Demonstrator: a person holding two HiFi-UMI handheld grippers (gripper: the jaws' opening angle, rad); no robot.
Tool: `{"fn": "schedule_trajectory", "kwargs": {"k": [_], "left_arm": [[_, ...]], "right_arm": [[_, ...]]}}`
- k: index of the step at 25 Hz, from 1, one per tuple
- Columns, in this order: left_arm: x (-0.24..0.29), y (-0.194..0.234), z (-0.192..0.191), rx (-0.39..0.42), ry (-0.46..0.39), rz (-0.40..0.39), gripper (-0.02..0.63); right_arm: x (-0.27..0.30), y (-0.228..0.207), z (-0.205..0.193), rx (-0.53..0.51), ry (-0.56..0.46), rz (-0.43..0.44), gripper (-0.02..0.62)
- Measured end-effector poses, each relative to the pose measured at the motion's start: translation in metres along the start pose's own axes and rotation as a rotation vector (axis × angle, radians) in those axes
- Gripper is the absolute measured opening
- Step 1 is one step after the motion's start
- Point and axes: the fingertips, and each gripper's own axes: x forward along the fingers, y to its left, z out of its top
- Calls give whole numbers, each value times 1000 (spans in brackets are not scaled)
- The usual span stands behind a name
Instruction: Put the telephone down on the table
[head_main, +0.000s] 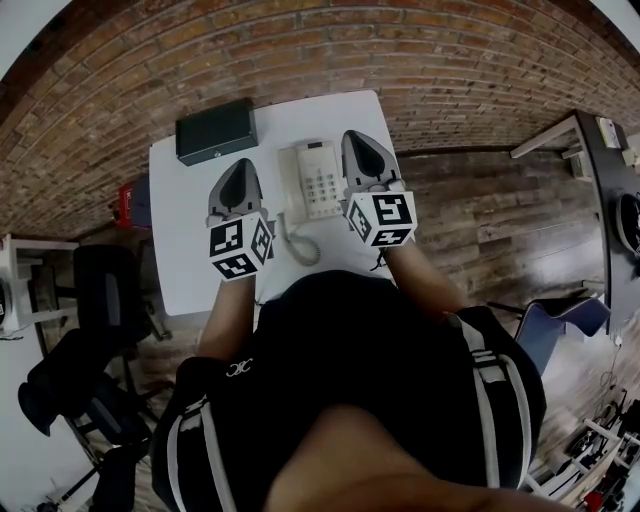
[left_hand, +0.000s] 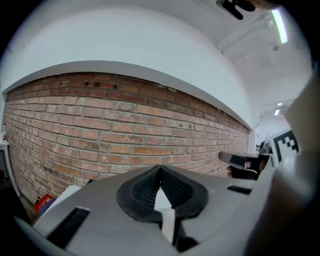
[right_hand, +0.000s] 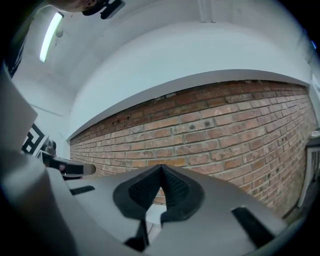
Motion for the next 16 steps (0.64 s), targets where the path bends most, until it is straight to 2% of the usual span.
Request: {"fn": "schedule_trajectory", "kwargs": {"k": [8, 16], "left_arm": [[0, -5, 3, -11, -7, -35, 5], [-1, -5, -1, -4, 11, -36, 5]], "right_arm": [[-1, 3, -1, 39, 15, 5, -2], [-2, 5, -5, 50, 39, 10, -2]]}}
